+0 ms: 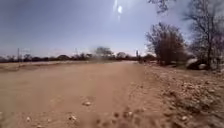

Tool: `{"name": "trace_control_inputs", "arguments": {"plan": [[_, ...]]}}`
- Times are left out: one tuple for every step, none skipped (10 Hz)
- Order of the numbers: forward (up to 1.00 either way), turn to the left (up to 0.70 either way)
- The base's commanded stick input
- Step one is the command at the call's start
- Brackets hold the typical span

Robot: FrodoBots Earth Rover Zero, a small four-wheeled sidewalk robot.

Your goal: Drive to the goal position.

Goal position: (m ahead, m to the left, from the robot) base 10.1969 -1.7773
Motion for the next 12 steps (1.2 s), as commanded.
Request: {"name": "trace_control_inputs", "arguments": {"plan": [[1.0,0.0],[1.0,0.0],[1.0,0.0],[1.0,0.0],[1.0,0.0],[1.0,0.0],[1.0,0.0],[1.0,0.0],[1.0,0.0],[1.0,0.0],[1.0,0.0],[1.0,0.0]]}}
